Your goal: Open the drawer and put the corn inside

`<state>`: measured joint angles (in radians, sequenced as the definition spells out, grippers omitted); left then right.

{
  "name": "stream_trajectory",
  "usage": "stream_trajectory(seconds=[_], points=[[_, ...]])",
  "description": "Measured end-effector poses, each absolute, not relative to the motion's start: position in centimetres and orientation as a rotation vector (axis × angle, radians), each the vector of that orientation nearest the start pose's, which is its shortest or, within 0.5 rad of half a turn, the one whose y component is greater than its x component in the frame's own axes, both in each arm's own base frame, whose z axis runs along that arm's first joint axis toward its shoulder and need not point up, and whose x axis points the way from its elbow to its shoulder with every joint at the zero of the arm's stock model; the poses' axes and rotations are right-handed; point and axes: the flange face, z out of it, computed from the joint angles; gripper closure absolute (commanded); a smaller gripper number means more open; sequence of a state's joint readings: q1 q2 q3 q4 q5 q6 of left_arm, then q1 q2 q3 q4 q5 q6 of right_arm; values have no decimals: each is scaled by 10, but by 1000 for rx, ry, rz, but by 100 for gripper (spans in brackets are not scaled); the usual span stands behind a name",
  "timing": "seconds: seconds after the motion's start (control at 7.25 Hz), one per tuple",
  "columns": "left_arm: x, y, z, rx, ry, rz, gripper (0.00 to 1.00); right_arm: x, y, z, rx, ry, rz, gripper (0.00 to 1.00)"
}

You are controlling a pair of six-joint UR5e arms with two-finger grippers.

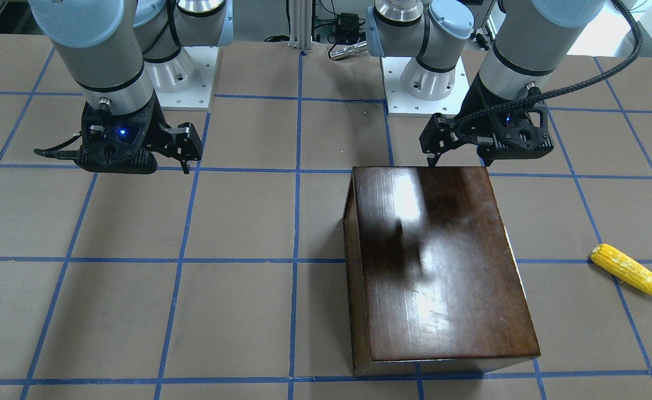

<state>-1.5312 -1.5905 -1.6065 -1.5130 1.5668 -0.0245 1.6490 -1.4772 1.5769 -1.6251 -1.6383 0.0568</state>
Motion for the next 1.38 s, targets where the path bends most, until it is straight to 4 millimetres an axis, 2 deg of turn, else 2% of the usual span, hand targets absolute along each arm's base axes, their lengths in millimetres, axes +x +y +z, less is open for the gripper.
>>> stream_trajectory(seconds=[0.97,1.38], points=[[-111,-508,461,-104,3139,8,0,167,-514,443,-37,3211,66,0],[-101,-516,463,-125,3131,-19,0,167,-513,443,-37,3211,66,0]])
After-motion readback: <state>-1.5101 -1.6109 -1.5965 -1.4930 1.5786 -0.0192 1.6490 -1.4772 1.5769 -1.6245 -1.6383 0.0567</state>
